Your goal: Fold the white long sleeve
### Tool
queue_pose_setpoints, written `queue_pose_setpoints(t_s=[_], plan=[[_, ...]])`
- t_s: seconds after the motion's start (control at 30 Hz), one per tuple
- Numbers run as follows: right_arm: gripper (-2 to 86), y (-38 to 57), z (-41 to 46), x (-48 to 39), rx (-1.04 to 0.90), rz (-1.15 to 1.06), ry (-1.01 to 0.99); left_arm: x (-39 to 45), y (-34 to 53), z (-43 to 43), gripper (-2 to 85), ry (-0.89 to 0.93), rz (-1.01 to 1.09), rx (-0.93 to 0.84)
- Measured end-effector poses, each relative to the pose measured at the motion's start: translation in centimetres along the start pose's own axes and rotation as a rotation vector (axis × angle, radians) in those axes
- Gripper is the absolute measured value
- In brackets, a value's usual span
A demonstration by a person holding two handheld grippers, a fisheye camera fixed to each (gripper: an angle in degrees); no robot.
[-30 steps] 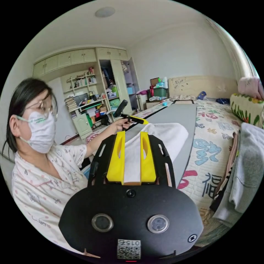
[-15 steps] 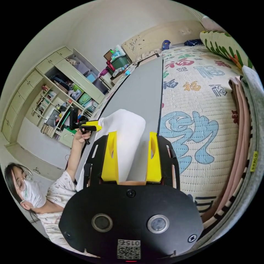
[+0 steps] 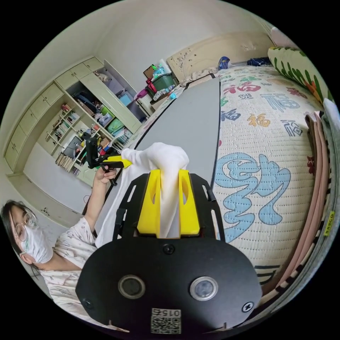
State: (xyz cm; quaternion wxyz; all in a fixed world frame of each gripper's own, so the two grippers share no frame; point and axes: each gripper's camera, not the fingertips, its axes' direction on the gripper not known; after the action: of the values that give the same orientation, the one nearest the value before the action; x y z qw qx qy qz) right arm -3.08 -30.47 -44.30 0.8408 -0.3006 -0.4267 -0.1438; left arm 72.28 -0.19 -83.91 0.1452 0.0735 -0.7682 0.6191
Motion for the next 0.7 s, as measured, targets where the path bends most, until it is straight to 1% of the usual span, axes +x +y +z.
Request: queue_pose_setpoints(t_s=[0.07, 0.1, 0.23, 0.27, 0.3, 0.37, 0.47, 0.53, 0.7], plan=[[8.0, 2.5, -3.8, -4.8, 0.078, -0.081, -0.002, 1.3, 0.7, -6.4, 6.4, 0.009, 0.054, 0.111], [8.0, 3.2, -4.9, -6.1, 0.098, -0.105, -0.002, 1.9, 1.0, -8.2, 6.4, 0.01, 0.072, 0.143], [7.8, 8.8, -13.2, -16.1, 0.201, -0.282, 0.017, 8.6, 2.3, -21.7, 6.1, -0.002, 0.223, 0.353], [7.7, 10.7, -15.5, -19.2, 0.232, -0.336, 0.045, 10.9, 2.3, -25.3, 6.0, -0.007, 0.258, 0.403], [7.7, 11.6, -16.6, -20.7, 0.25, -0.361, 0.061, 12.1, 2.3, -27.0, 6.0, -0.012, 0.275, 0.425], [7.7, 15.8, -20.9, -26.2, 0.341, -0.463, 0.162, 16.9, 1.4, -33.1, 5.8, -0.03, 0.342, 0.491], [7.8, 20.9, -25.7, -30.7, 0.466, -0.521, 0.282, 22.7, -1.0, -38.8, 5.7, -0.047, 0.426, 0.545], [7.8, 23.1, -28.4, -32.1, 0.513, -0.526, 0.342, 25.9, -3.2, -41.1, 5.8, -0.057, 0.47, 0.57], [7.8, 25.6, -35.3, -32.2, 0.59, -0.5, 0.489, 32.0, -12.0, -43.6, 5.8, -0.018, 0.514, 0.63]])
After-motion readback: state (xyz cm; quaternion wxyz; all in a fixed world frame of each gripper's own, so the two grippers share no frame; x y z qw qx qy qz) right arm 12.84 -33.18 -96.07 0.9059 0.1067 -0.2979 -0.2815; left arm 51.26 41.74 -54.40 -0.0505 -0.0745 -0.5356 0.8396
